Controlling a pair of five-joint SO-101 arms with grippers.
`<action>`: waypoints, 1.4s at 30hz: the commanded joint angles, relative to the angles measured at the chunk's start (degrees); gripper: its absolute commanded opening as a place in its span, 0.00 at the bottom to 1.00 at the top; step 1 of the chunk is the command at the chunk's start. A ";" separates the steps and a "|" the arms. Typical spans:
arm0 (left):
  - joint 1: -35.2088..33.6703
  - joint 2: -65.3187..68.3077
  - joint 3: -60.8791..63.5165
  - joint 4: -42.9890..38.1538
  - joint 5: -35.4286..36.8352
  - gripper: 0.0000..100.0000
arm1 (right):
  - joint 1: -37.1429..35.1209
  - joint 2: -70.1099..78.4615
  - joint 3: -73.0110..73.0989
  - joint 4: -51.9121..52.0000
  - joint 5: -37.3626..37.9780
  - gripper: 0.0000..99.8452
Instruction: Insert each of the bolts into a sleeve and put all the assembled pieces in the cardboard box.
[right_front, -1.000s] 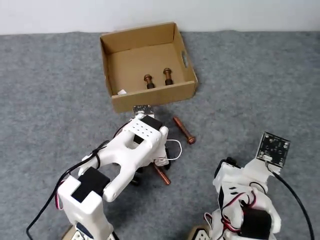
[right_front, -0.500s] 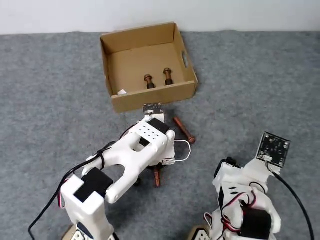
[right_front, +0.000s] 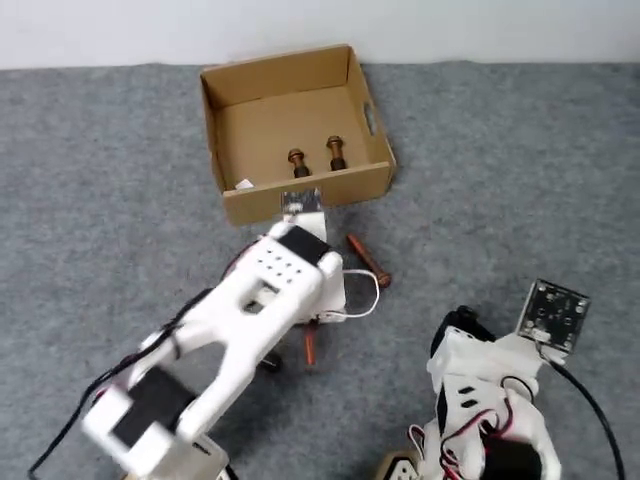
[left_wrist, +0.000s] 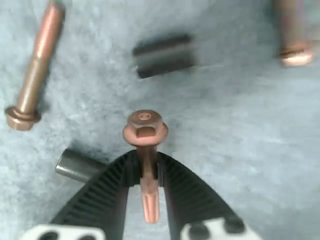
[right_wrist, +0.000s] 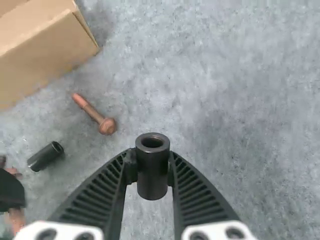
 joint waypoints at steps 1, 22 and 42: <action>-0.18 -12.66 -1.01 0.79 -2.64 0.00 | 0.22 -0.75 -0.44 -1.54 -0.35 0.01; -3.34 -64.79 23.69 -13.54 -14.42 0.00 | -25.80 -0.48 -1.93 -1.71 0.09 0.01; -6.59 -102.33 44.44 -22.07 -19.08 0.00 | -49.01 -0.31 3.69 -15.52 20.75 0.01</action>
